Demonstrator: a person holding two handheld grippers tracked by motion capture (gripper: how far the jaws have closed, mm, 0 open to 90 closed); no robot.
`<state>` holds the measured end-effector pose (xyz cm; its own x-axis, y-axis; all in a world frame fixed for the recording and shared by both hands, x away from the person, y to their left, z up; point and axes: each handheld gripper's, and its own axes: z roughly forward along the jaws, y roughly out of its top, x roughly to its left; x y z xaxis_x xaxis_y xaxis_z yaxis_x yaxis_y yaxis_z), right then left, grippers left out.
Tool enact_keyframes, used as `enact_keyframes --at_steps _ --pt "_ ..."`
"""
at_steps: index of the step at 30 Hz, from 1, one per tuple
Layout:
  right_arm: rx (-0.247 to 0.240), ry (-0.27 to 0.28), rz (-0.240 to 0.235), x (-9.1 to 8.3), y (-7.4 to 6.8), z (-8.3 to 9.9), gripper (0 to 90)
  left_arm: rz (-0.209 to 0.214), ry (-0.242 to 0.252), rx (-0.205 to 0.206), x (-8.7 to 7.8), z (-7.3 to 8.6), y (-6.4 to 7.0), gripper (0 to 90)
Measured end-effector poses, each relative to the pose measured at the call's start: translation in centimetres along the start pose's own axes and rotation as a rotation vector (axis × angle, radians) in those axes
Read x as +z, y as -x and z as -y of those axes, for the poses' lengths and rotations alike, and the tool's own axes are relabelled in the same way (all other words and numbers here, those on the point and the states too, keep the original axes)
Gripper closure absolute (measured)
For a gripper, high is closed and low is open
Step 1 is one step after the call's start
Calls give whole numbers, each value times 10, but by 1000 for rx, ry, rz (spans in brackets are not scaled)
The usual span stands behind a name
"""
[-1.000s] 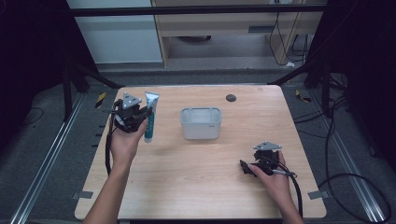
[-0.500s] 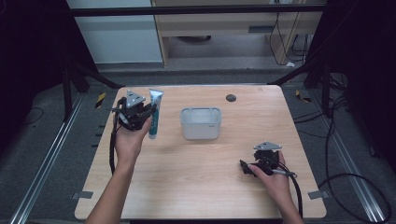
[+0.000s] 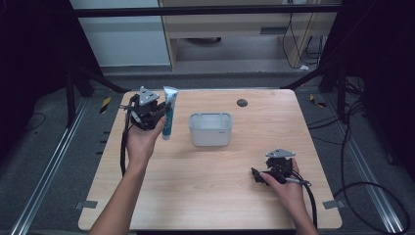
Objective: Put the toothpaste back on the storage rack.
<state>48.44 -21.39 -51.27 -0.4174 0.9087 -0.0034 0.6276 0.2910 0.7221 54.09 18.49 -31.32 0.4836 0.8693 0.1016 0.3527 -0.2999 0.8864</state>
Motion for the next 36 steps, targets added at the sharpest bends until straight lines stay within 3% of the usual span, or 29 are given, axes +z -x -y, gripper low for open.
enact_keyframes --at_steps 36 --pt "0 0 0 0 0 0 4 44 67 -5 6 -28 18 825"
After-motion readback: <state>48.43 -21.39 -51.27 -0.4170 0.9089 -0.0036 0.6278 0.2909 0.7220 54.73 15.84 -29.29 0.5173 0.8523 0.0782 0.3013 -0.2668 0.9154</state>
